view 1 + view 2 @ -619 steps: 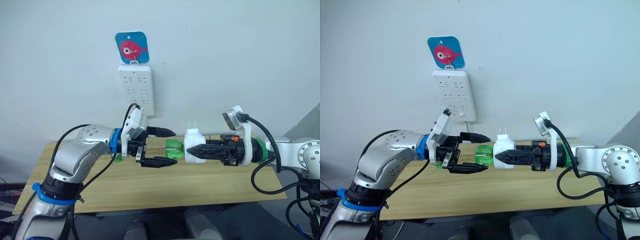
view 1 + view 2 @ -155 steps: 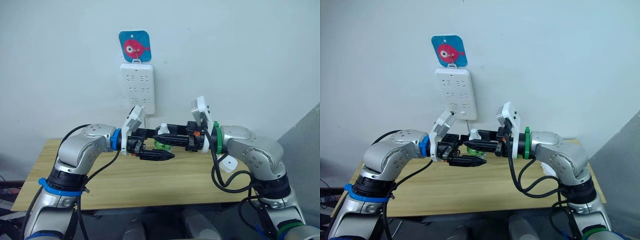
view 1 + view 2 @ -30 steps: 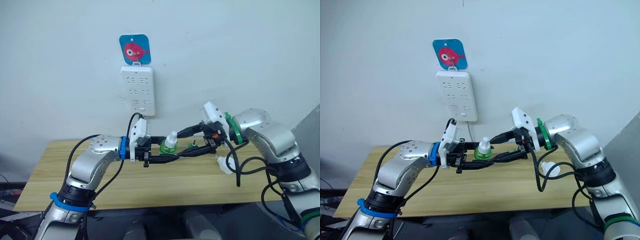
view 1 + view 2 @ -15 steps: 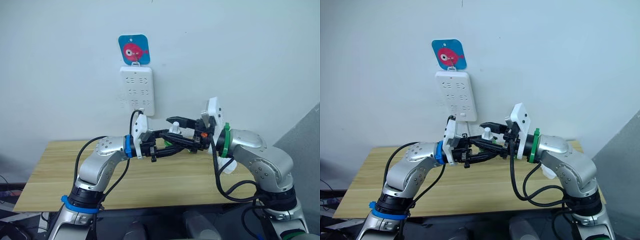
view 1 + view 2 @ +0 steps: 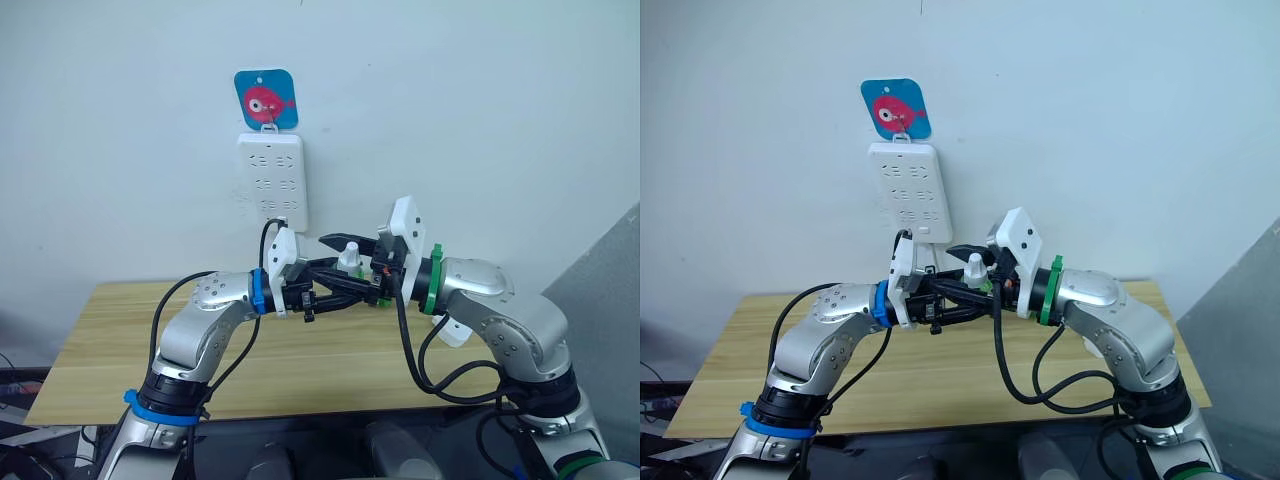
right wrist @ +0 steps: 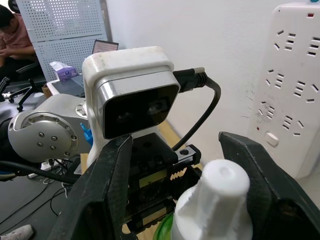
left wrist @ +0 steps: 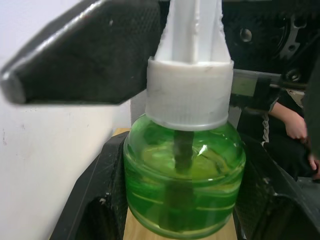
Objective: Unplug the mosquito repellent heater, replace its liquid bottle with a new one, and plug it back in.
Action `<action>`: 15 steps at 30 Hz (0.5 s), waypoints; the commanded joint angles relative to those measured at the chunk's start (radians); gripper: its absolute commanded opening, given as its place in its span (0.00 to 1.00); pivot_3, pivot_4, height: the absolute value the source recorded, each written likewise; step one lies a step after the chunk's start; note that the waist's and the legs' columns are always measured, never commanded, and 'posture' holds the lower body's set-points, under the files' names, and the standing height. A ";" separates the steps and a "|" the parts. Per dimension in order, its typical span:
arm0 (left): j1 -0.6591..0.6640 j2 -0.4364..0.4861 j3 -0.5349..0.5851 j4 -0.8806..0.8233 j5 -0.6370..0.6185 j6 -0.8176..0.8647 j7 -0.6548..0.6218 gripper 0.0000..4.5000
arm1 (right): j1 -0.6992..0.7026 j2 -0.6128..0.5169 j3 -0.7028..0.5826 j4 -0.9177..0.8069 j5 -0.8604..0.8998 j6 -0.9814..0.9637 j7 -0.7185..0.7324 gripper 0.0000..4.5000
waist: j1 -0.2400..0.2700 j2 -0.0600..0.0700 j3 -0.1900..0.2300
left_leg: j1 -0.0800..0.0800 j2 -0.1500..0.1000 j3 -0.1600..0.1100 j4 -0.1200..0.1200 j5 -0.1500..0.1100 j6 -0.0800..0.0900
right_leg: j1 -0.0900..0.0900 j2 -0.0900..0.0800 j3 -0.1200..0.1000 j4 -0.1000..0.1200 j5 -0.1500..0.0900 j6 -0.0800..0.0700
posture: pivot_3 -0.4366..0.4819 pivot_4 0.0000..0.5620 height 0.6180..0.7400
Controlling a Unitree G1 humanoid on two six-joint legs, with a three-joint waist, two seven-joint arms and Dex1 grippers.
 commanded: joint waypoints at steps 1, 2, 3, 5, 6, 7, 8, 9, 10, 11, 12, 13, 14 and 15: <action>0.000 -0.007 0.007 -0.031 -0.020 -0.008 0.005 0.52 | -0.026 -0.014 -0.079 0.016 0.046 0.007 0.007 0.63 | 0.001 0.000 0.000 | 0.000 0.000 0.000 0.000 0.000 0.000 | 0.000 0.000 0.000 0.000 0.000 0.000 | 0.27 0.09 0.70; 0.001 -0.008 0.008 -0.032 -0.021 -0.008 0.006 0.52 | -0.026 -0.024 -0.096 0.022 0.059 0.014 0.015 0.63 | 0.001 0.000 0.000 | 0.000 0.000 0.000 0.000 0.000 0.000 | 0.000 0.000 0.000 0.000 0.000 0.000 | 0.27 0.09 0.70; 0.001 -0.008 0.008 -0.032 -0.022 -0.009 0.007 0.52 | -0.025 -0.035 -0.110 0.027 0.071 0.020 0.023 0.63 | 0.002 0.000 0.000 | 0.000 0.000 0.000 0.000 0.000 0.000 | 0.000 0.000 0.000 0.000 0.000 0.000 | 0.27 0.09 0.70; 0.003 -0.009 0.010 -0.034 -0.025 -0.009 0.010 0.52 | -0.025 -0.053 -0.141 0.037 0.104 0.039 0.031 0.63 | 0.002 0.000 0.000 | 0.000 0.000 0.000 0.000 0.000 0.000 | 0.000 0.000 0.000 0.000 0.000 0.000 | 0.27 0.09 0.70; 0.004 -0.009 0.009 -0.035 -0.025 -0.010 0.011 0.52 | -0.022 -0.073 -0.150 0.040 0.113 0.044 0.045 0.63 | 0.001 0.000 0.000 | 0.000 0.000 0.000 0.000 0.000 0.000 | 0.000 0.000 0.000 0.000 0.000 0.000 | 0.27 0.09 0.70; 0.005 -0.008 0.010 -0.036 -0.026 -0.010 0.012 0.52 | -0.017 -0.093 -0.157 0.042 0.119 0.047 0.057 0.63 | 0.002 0.000 0.000 | 0.000 0.000 0.000 0.000 0.000 0.000 | 0.000 0.000 0.000 0.000 0.000 0.000 | 0.27 0.09 0.70; 0.005 -0.008 0.010 -0.036 -0.028 -0.010 0.014 0.52 | -0.011 -0.121 -0.163 0.044 0.121 0.048 0.077 0.63 | 0.002 0.000 0.000 | 0.000 0.000 0.000 0.000 0.000 0.000 | 0.000 0.000 0.000 0.000 0.000 0.000 | 0.27 0.09 0.70; 0.005 -0.008 0.011 -0.036 -0.028 -0.011 0.015 0.52 | -0.005 -0.150 -0.167 0.043 0.124 0.048 0.096 0.63 | 0.002 0.000 0.000 | 0.000 0.000 0.000 0.000 0.000 0.000 | 0.000 0.000 0.000 0.000 0.000 0.000 | 0.27 0.10 0.70; 0.005 -0.008 0.011 -0.035 -0.029 -0.011 0.016 0.52 | -0.001 -0.170 -0.173 0.045 0.130 0.048 0.107 0.63 | 0.003 0.000 0.000 | 0.000 0.000 0.000 0.000 0.000 0.000 | 0.000 0.000 0.000 0.000 0.000 0.000 | 0.27 0.10 0.70; 0.005 -0.007 0.012 -0.034 -0.029 -0.011 0.016 0.52 | 0.003 -0.187 -0.180 0.044 0.138 0.049 0.115 0.63 | 0.003 0.000 0.000 | 0.000 0.000 0.001 0.000 0.000 0.000 | 0.000 0.000 0.000 0.000 0.000 0.000 | 0.27 0.10 0.70; 0.005 -0.006 0.012 -0.034 -0.029 -0.012 0.015 0.52 | 0.006 -0.204 -0.187 0.043 0.147 0.051 0.125 0.63 | 0.002 0.000 0.000 | 0.000 0.000 0.001 0.000 0.000 0.000 | 0.000 0.000 0.000 -0.001 0.000 0.000 | 0.27 0.10 0.70; 0.004 -0.006 0.012 -0.031 -0.029 -0.013 0.015 0.52 | 0.011 -0.226 -0.196 0.041 0.156 0.055 0.140 0.63 | 0.002 0.000 0.000 | 0.000 0.000 0.001 0.000 0.000 0.000 | 0.000 0.000 0.000 -0.001 0.000 0.000 | 0.27 0.10 0.70; 0.005 -0.005 0.013 -0.030 -0.029 -0.014 0.014 0.52 | 0.018 -0.252 -0.207 0.037 0.169 0.063 0.158 0.63 | 0.004 0.000 0.000 | 0.000 0.000 0.000 0.000 0.000 0.000 | 0.000 0.000 0.000 -0.001 0.000 0.000 | 0.26 0.10 0.70; 0.005 -0.004 0.013 -0.030 -0.029 -0.014 0.013 0.52 | 0.023 -0.274 -0.214 0.034 0.181 0.068 0.173 0.63 | 0.005 0.000 0.000 | 0.000 0.000 0.000 0.000 0.000 0.000 | 0.000 0.000 0.000 -0.001 0.000 0.000 | 0.26 0.10 0.70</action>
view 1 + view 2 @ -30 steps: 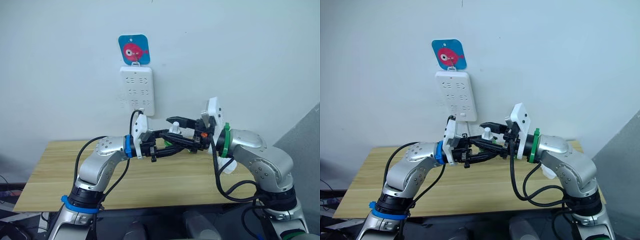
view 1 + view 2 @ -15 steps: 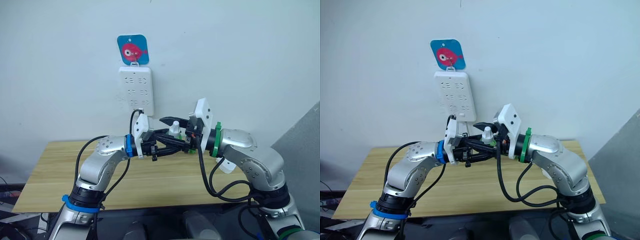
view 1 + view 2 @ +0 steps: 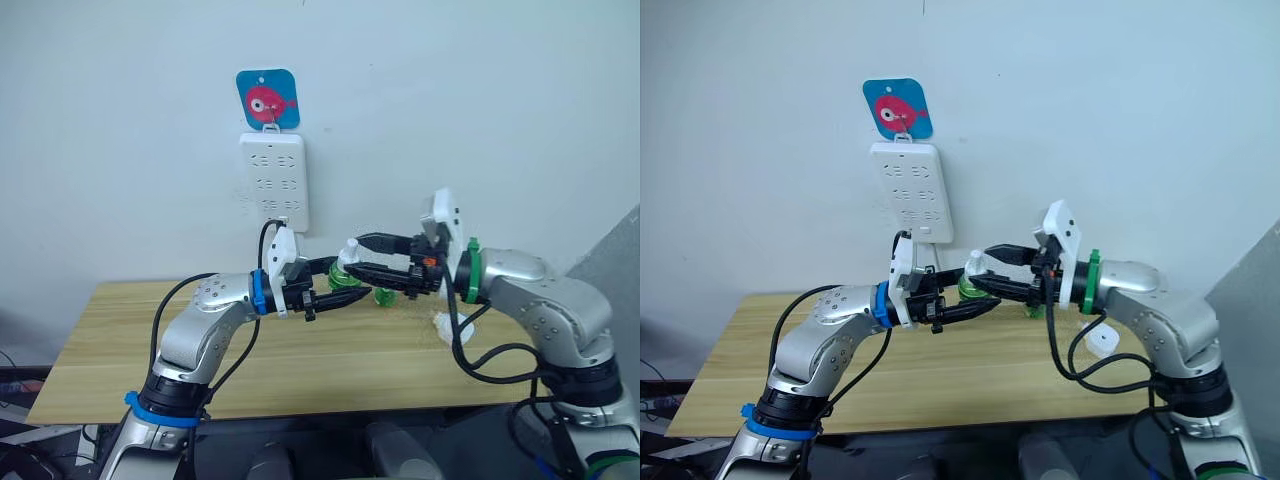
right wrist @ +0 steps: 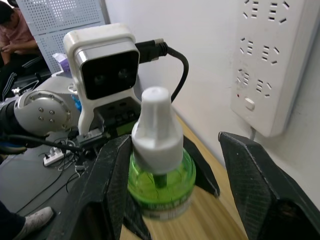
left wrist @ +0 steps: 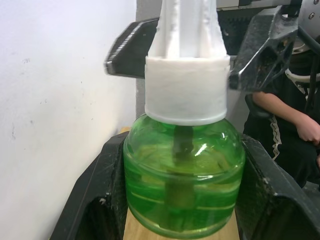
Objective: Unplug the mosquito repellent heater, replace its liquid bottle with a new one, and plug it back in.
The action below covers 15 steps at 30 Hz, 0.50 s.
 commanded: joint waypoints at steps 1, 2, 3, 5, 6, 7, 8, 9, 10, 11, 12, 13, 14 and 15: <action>-0.002 0.001 0.013 -0.029 -0.019 -0.017 -0.008 0.52 | 0.011 -0.071 -0.067 -0.020 0.037 0.013 0.047 0.63 | 0.002 0.000 0.000 | 0.000 0.000 0.000 0.000 0.000 0.000 | 0.000 0.000 0.000 0.000 0.000 0.000 | 0.26 0.10 0.70; -0.001 0.001 0.014 -0.029 -0.019 -0.017 -0.009 0.52 | 0.016 -0.088 -0.071 -0.026 0.046 0.017 0.060 0.63 | 0.001 0.000 0.000 | 0.000 0.000 0.000 0.000 0.000 0.000 | 0.000 0.000 0.000 -0.001 0.000 0.000 | 0.26 0.10 0.70; -0.001 0.002 0.014 -0.027 -0.019 -0.017 -0.009 0.52 | 0.017 -0.101 -0.075 -0.032 0.057 0.022 0.068 0.63 | 0.001 0.000 0.000 | 0.000 0.000 0.001 0.000 0.000 0.000 | 0.000 0.000 0.000 -0.001 0.000 0.000 | 0.26 0.10 0.70; -0.001 0.003 0.015 -0.027 -0.021 -0.017 -0.011 0.52 | 0.013 -0.102 -0.079 -0.048 0.075 0.029 0.063 0.63 | -0.002 0.000 0.000 | 0.000 0.000 0.001 0.000 0.000 0.000 | 0.000 0.000 0.000 -0.001 0.000 0.000 | 0.26 0.10 0.70; -0.001 0.003 0.015 -0.026 -0.021 -0.017 -0.012 0.52 | 0.008 -0.093 -0.077 -0.056 0.083 0.031 0.053 0.63 | -0.003 0.000 0.000 | 0.000 0.000 0.001 0.000 0.000 0.000 | 0.000 0.000 0.001 -0.001 0.000 0.000 | 0.26 0.10 0.70; -0.002 0.004 0.015 -0.026 -0.021 -0.017 -0.013 0.52 | 0.002 -0.075 -0.068 -0.066 0.083 0.029 0.032 0.63 | -0.003 0.000 0.000 | 0.000 0.001 0.001 0.000 0.000 0.000 | 0.000 0.001 0.001 -0.001 0.000 0.000 | 0.26 0.10 0.70; -0.003 0.003 0.014 -0.026 -0.022 -0.017 -0.014 0.52 | -0.003 -0.052 -0.055 -0.075 0.080 0.026 0.010 0.63 | -0.004 0.000 0.000 | 0.000 0.001 0.001 0.000 0.000 0.000 | 0.000 0.001 0.001 -0.001 0.000 0.000 | 0.26 0.10 0.70; -0.004 0.003 0.013 -0.026 -0.022 -0.016 -0.015 0.52 | -0.009 -0.027 -0.042 -0.081 0.074 0.022 -0.012 0.63 | -0.004 0.000 0.000 | 0.000 0.002 0.001 0.000 0.000 0.000 | 0.000 0.002 0.001 -0.001 0.000 0.000 | 0.26 0.10 0.70; -0.005 0.003 0.012 -0.025 -0.022 -0.016 -0.016 0.52 | -0.014 -0.002 -0.025 -0.086 0.058 0.013 -0.033 0.63 | -0.005 0.000 0.000 | 0.000 0.002 0.001 0.000 0.000 0.000 | 0.000 0.002 0.001 -0.001 0.000 0.000 | 0.26 0.10 0.70; -0.005 0.004 0.011 -0.027 -0.022 -0.016 -0.018 0.52 | -0.018 0.019 -0.012 -0.090 0.049 0.012 -0.050 0.63 | -0.005 0.000 0.000 | 0.000 0.002 0.001 0.000 0.000 0.000 | 0.000 0.002 0.001 -0.001 0.000 0.000 | 0.26 0.10 0.70; -0.004 0.005 0.011 -0.028 -0.022 -0.016 -0.020 0.52 | -0.022 0.037 0.001 -0.093 0.040 0.010 -0.065 0.63 | -0.004 0.000 0.000 | 0.000 0.002 0.001 0.000 0.000 0.000 | 0.000 0.002 0.001 -0.001 0.000 0.000 | 0.26 0.10 0.70; -0.004 0.005 0.010 -0.029 -0.022 -0.015 -0.021 0.52 | -0.025 0.050 0.018 -0.093 0.023 0.005 -0.077 0.63 | -0.004 0.000 0.000 | 0.000 0.002 0.000 0.000 0.000 0.000 | 0.000 0.002 0.001 -0.001 0.000 0.000 | 0.26 0.10 0.70; -0.004 0.006 0.010 -0.030 -0.022 -0.015 -0.022 0.52 | -0.027 0.061 0.036 -0.092 0.009 -0.002 -0.085 0.63 | -0.004 0.000 0.000 | 0.000 0.002 0.000 0.000 0.000 0.000 | 0.000 0.002 0.001 -0.001 0.000 0.000 | 0.25 0.10 0.70; -0.005 0.005 0.009 -0.029 -0.021 -0.015 -0.023 0.52 | -0.033 0.080 0.060 -0.084 -0.013 -0.015 -0.098 0.63 | -0.003 0.000 0.000 | 0.000 0.002 0.000 0.000 0.000 0.000 | 0.000 0.002 0.001 -0.001 0.000 0.000 | 0.25 0.10 0.70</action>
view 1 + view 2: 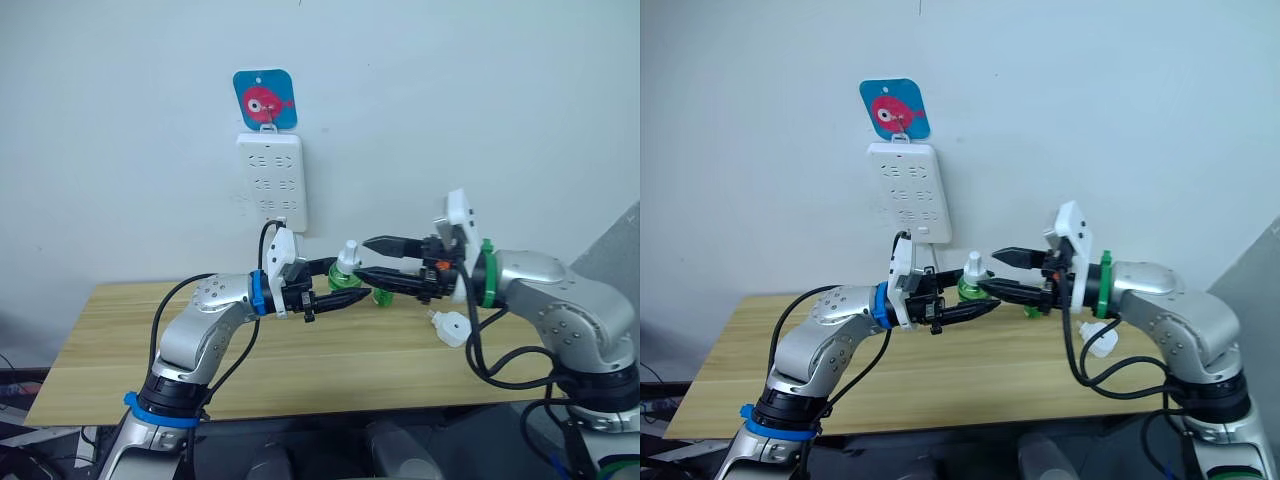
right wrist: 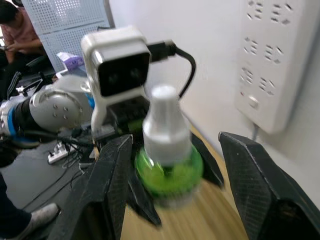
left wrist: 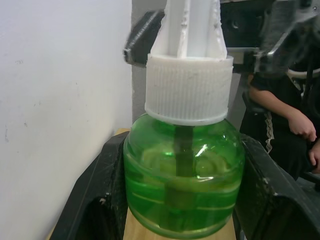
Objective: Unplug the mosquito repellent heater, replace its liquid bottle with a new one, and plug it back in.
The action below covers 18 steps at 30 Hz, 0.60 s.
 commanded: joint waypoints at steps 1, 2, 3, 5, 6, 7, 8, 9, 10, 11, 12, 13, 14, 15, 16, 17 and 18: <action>-0.007 0.001 0.008 -0.028 -0.016 -0.014 -0.007 0.52 | -0.028 0.038 0.050 -0.014 -0.057 -0.048 -0.041 0.63 | 0.001 0.000 0.000 | 0.000 0.000 0.000 0.000 0.000 0.000 | 0.000 0.000 0.000 0.000 0.000 0.000 | 0.25 0.10 0.70; -0.008 0.001 0.007 -0.028 -0.015 -0.014 -0.008 0.52 | -0.032 0.049 0.060 -0.010 -0.067 -0.056 -0.045 0.63 | 0.001 0.000 0.000 | 0.000 0.000 0.000 0.000 0.000 0.000 | 0.000 0.000 0.000 0.000 0.000 0.000 | 0.25 0.10 0.70; -0.008 0.001 0.007 -0.028 -0.015 -0.014 -0.009 0.52 | -0.038 0.065 0.065 -0.005 -0.073 -0.062 -0.051 0.63 | 0.002 0.000 0.000 | 0.000 0.000 0.000 0.000 0.000 0.000 | 0.000 0.000 0.000 0.000 0.000 0.000 | 0.25 0.10 0.70; -0.008 0.001 0.005 -0.028 -0.014 -0.015 -0.012 0.52 | -0.047 0.091 0.075 0.004 -0.087 -0.074 -0.061 0.63 | 0.001 0.000 0.000 | 0.000 0.000 0.000 0.000 0.000 0.000 | 0.000 0.000 0.000 0.000 0.000 0.000 | 0.25 0.10 0.70; -0.008 0.001 0.005 -0.028 -0.013 -0.015 -0.013 0.52 | -0.050 0.100 0.081 0.014 -0.100 -0.084 -0.065 0.63 | 0.001 0.000 0.000 | 0.000 0.000 0.000 0.000 0.000 0.000 | 0.000 0.000 0.000 0.000 0.000 0.000 | 0.25 0.10 0.70; -0.008 0.001 0.005 -0.029 -0.013 -0.015 -0.013 0.52 | -0.050 0.103 0.084 0.024 -0.111 -0.093 -0.066 0.63 | 0.001 0.000 0.000 | 0.000 0.000 0.000 0.000 0.000 0.000 | 0.000 0.000 0.000 0.000 0.000 0.000 | 0.25 0.10 0.70; -0.008 0.000 0.004 -0.029 -0.012 -0.016 -0.013 0.52 | -0.048 0.098 0.077 0.036 -0.114 -0.099 -0.059 0.63 | 0.001 0.000 0.000 | 0.000 0.000 0.000 0.000 0.000 0.000 | 0.000 0.000 0.000 0.000 0.000 0.000 | 0.26 0.10 0.70; -0.008 0.001 0.004 -0.029 -0.012 -0.016 -0.013 0.52 | -0.045 0.093 0.063 0.044 -0.111 -0.099 -0.053 0.63 | 0.002 0.000 0.000 | 0.000 0.000 0.000 0.000 0.000 0.000 | 0.000 0.000 0.000 0.000 0.000 0.000 | 0.26 0.10 0.70; -0.007 0.001 0.004 -0.030 -0.012 -0.016 -0.013 0.52 | -0.042 0.084 0.046 0.050 -0.101 -0.095 -0.045 0.63 | 0.002 0.000 0.000 | 0.000 0.000 0.000 0.000 0.000 0.000 | 0.000 0.000 0.000 0.000 0.000 0.000 | 0.26 0.10 0.70; -0.006 0.003 0.005 -0.031 -0.012 -0.016 -0.013 0.52 | -0.038 0.070 0.027 0.053 -0.087 -0.085 -0.036 0.63 | 0.003 0.000 0.000 | 0.000 0.000 0.000 0.000 0.000 0.000 | 0.000 0.000 0.000 0.000 0.000 0.000 | 0.26 0.10 0.70; -0.005 0.003 0.006 -0.031 -0.012 -0.015 -0.013 0.52 | -0.034 0.057 0.012 0.056 -0.073 -0.077 -0.028 0.63 | 0.003 0.000 0.000 | 0.000 0.000 0.000 0.000 0.000 0.000 | 0.000 0.000 0.000 0.000 0.000 0.000 | 0.26 0.10 0.70; -0.005 0.003 0.006 -0.032 -0.012 -0.015 -0.012 0.52 | -0.025 0.036 -0.006 0.057 -0.057 -0.063 -0.015 0.63 | 0.004 0.000 0.000 | 0.000 0.000 0.000 0.000 0.000 0.000 | 0.000 0.000 0.000 0.000 0.000 0.000 | 0.26 0.10 0.70; -0.004 0.004 0.006 -0.033 -0.012 -0.014 -0.011 0.52 | -0.016 0.016 -0.017 0.056 -0.047 -0.054 -0.001 0.63 | 0.004 0.000 0.000 | 0.000 0.000 0.000 0.000 0.000 0.000 | 0.000 0.000 0.000 0.000 0.000 0.000 | 0.26 0.10 0.70; -0.003 0.005 0.007 -0.035 -0.013 -0.012 -0.010 0.52 | -0.003 -0.010 -0.028 0.054 -0.038 -0.049 0.016 0.63 | 0.005 0.000 0.000 | 0.000 0.000 0.000 0.000 0.000 0.000 | 0.000 0.000 0.000 0.000 0.000 0.000 | 0.26 0.09 0.70; -0.003 0.006 0.008 -0.036 -0.014 -0.012 -0.010 0.52 | 0.006 -0.031 -0.038 0.052 -0.031 -0.046 0.027 0.63 | 0.005 0.000 0.000 | 0.000 0.000 0.000 0.000 0.000 0.000 | 0.000 0.000 0.000 -0.001 0.000 0.000 | 0.26 0.09 0.70; -0.002 0.007 0.008 -0.036 -0.014 -0.011 -0.010 0.52 | 0.011 -0.043 -0.042 0.052 -0.026 -0.045 0.034 0.63 | 0.005 0.000 0.000 | 0.000 0.000 0.000 0.000 0.000 0.000 | 0.000 0.000 0.000 -0.001 0.000 0.000 | 0.26 0.09 0.70; -0.003 0.009 0.009 -0.035 -0.014 -0.011 -0.011 0.52 | 0.021 -0.080 -0.064 0.052 -0.013 -0.039 0.055 0.63 | 0.005 0.000 0.000 | 0.000 0.000 0.000 0.000 0.000 0.000 | 0.000 0.000 0.000 -0.001 0.000 0.000 | 0.26 0.09 0.70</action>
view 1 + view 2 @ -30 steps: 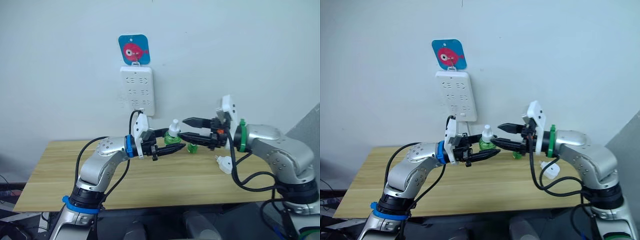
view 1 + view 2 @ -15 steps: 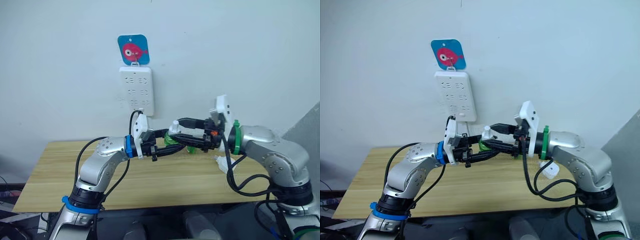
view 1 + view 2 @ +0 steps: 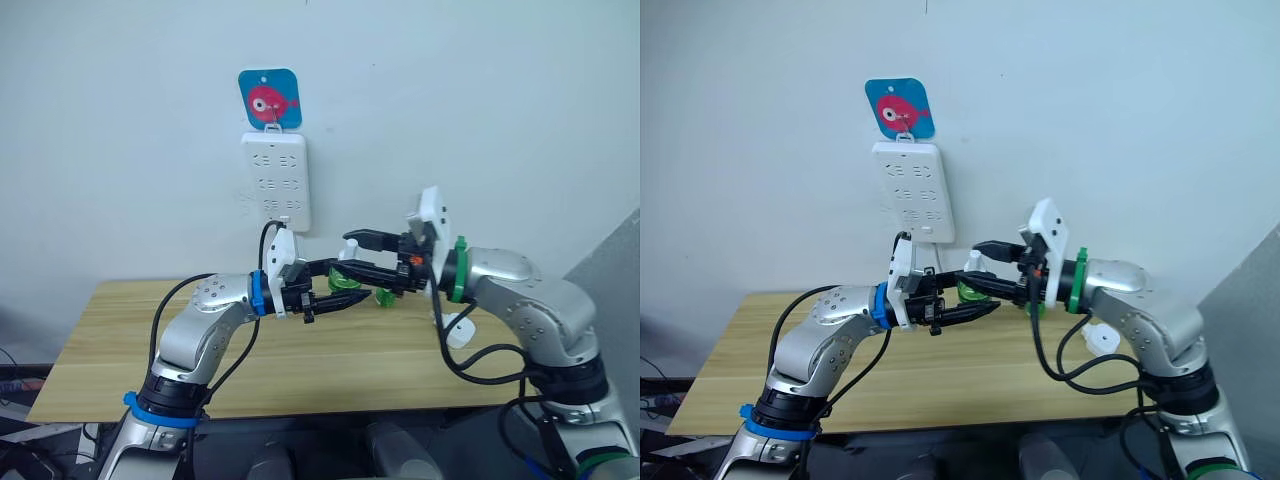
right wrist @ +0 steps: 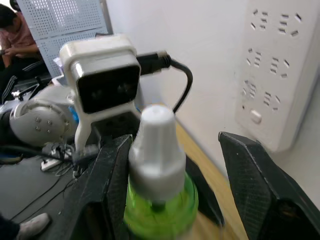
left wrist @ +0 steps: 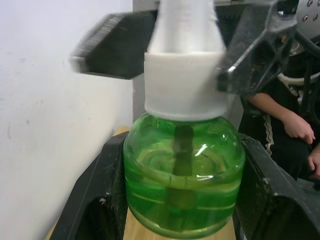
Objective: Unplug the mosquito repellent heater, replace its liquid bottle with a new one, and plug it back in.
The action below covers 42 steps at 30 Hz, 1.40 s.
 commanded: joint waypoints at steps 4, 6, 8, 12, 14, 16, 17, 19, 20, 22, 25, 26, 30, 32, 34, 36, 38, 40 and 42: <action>-0.004 0.010 0.010 -0.034 -0.016 -0.015 -0.015 0.52 | 0.038 -0.161 -0.124 -0.027 0.072 0.041 0.096 0.63 | 0.000 0.000 0.000 | 0.000 0.000 0.001 0.000 0.000 0.000 | 0.000 0.000 0.001 0.000 0.000 0.000 | 0.25 0.10 0.70; -0.006 0.010 0.008 -0.030 -0.015 -0.017 -0.017 0.52 | 0.041 -0.180 -0.134 -0.044 0.103 0.057 0.110 0.63 | -0.005 0.000 0.000 | 0.001 0.000 0.001 0.000 0.000 0.000 | 0.000 0.000 0.001 0.000 0.000 0.000 | 0.25 0.10 0.70; -0.005 0.011 0.007 -0.029 -0.013 -0.019 -0.020 0.52 | 0.035 -0.175 -0.140 -0.056 0.130 0.070 0.100 0.63 | -0.008 0.000 0.000 | 0.001 0.001 0.001 0.000 0.000 0.000 | 0.000 0.001 0.001 0.000 0.000 0.000 | 0.25 0.09 0.70; -0.007 0.014 0.000 -0.026 -0.008 -0.023 -0.029 0.52 | -0.026 -0.102 -0.119 -0.073 0.167 0.096 0.011 0.63 | -0.012 0.000 0.000 | 0.001 0.002 0.001 0.000 0.000 0.000 | 0.000 0.002 0.001 0.000 0.000 0.000 | 0.24 0.09 0.70; -0.006 0.015 -0.003 -0.027 -0.006 -0.024 -0.034 0.52 | -0.057 -0.067 -0.110 -0.073 0.183 0.115 -0.023 0.63 | -0.015 0.000 0.000 | 0.001 0.002 0.001 0.000 0.000 0.000 | 0.000 0.002 0.001 0.000 0.000 0.000 | 0.24 0.09 0.70; -0.003 0.016 -0.005 -0.029 -0.004 -0.025 -0.038 0.52 | -0.086 -0.041 -0.091 -0.066 0.185 0.127 -0.046 0.63 | -0.019 0.000 0.000 | 0.000 0.002 0.001 0.000 0.000 0.000 | 0.000 0.002 0.001 0.000 0.000 0.000 | 0.24 0.09 0.70; -0.003 0.016 -0.006 -0.030 -0.004 -0.026 -0.039 0.52 | -0.096 -0.032 -0.082 -0.063 0.181 0.130 -0.053 0.63 | -0.019 0.000 0.000 | 0.000 0.002 0.000 0.000 0.000 0.000 | 0.000 0.002 0.001 0.000 0.000 0.000 | 0.24 0.09 0.70; -0.002 0.014 -0.007 -0.030 -0.003 -0.027 -0.037 0.52 | -0.114 -0.013 -0.062 -0.057 0.179 0.132 -0.059 0.63 | -0.020 0.000 0.000 | 0.000 0.002 0.000 0.000 0.000 0.000 | 0.000 0.002 0.001 0.000 0.000 0.000 | 0.24 0.09 0.70; -0.002 0.014 -0.007 -0.030 -0.003 -0.028 -0.037 0.52 | -0.120 -0.006 -0.055 -0.056 0.180 0.134 -0.060 0.63 | -0.020 0.000 0.000 | 0.000 0.002 0.000 0.000 0.000 0.000 | 0.000 0.002 0.001 0.000 0.000 0.000 | 0.24 0.09 0.70; -0.003 0.012 -0.007 -0.031 -0.004 -0.027 -0.034 0.52 | -0.131 0.007 -0.043 -0.053 0.182 0.138 -0.062 0.63 | -0.021 0.000 0.000 | 0.000 0.002 0.000 0.000 0.000 0.000 | 0.000 0.002 0.001 0.000 0.000 0.000 | 0.25 0.10 0.70; -0.001 0.010 -0.007 -0.035 -0.004 -0.026 -0.028 0.52 | -0.137 0.016 -0.023 -0.048 0.170 0.139 -0.063 0.59 | -0.021 0.000 0.000 | 0.000 0.002 0.000 0.000 0.000 0.000 | 0.000 0.002 0.001 0.000 0.000 0.000 | 0.25 0.10 0.70; 0.000 0.009 -0.008 -0.037 -0.004 -0.025 -0.027 0.52 | -0.137 0.017 -0.019 -0.046 0.167 0.139 -0.062 0.55 | -0.021 0.000 0.000 | 0.000 0.002 0.000 0.000 0.000 0.000 | 0.000 0.002 0.001 0.000 0.000 0.000 | 0.26 0.10 0.70; 0.005 0.010 -0.009 -0.042 -0.004 -0.024 -0.024 0.52 | -0.146 0.023 -0.029 -0.045 0.189 0.152 -0.059 0.27 | -0.021 0.000 0.000 | 0.000 0.002 0.000 0.000 0.000 0.000 | 0.000 0.002 0.001 0.000 0.000 0.000 | 0.26 0.11 0.70; 0.006 0.009 -0.009 -0.043 -0.004 -0.022 -0.022 0.52 | -0.149 0.018 -0.037 -0.048 0.201 0.158 -0.051 0.11 | -0.021 0.000 0.000 | 0.000 0.002 0.000 0.000 0.000 0.000 | 0.000 0.002 0.001 0.000 0.000 0.000 | 0.26 0.11 0.70; 0.007 0.008 -0.008 -0.044 -0.005 -0.022 -0.021 0.52 | -0.155 0.016 -0.049 -0.050 0.219 0.167 -0.048 0.05 | -0.021 0.000 0.000 | 0.000 0.002 0.000 0.000 0.000 0.000 | 0.000 0.002 0.001 0.000 0.000 0.000 | 0.25 0.12 0.70; 0.010 0.009 -0.008 -0.045 -0.004 -0.023 -0.020 0.52 | -0.166 0.019 -0.068 -0.050 0.244 0.177 -0.052 0.05 | -0.021 0.000 0.000 | 0.000 0.002 0.000 0.000 0.000 0.000 | -0.001 0.002 0.001 0.000 0.000 0.000 | 0.25 0.12 0.70; 0.013 0.010 -0.007 -0.044 -0.003 -0.024 -0.020 0.52 | -0.182 0.020 -0.091 -0.046 0.261 0.179 -0.061 0.05 | -0.021 0.000 0.000 | 0.000 0.002 0.001 0.000 0.000 0.000 | -0.001 0.002 0.001 0.000 0.000 0.000 | 0.26 0.12 0.70; 0.019 0.014 -0.007 -0.042 0.000 -0.027 -0.022 0.52 | -0.203 0.016 -0.121 -0.035 0.269 0.175 -0.074 0.05 | -0.021 0.001 0.000 | 0.000 0.002 0.001 0.000 0.000 0.000 | -0.001 0.002 0.001 0.000 0.000 0.000 | 0.26 0.12 0.70; 0.029 0.022 -0.005 -0.036 0.005 -0.027 -0.023 0.52 | -0.225 0.003 -0.157 -0.016 0.269 0.165 -0.090 0.05 | -0.020 0.001 0.001 | 0.000 0.002 0.000 -0.001 0.000 0.000 | -0.001 0.002 0.001 0.000 0.000 0.000 | 0.26 0.12 0.70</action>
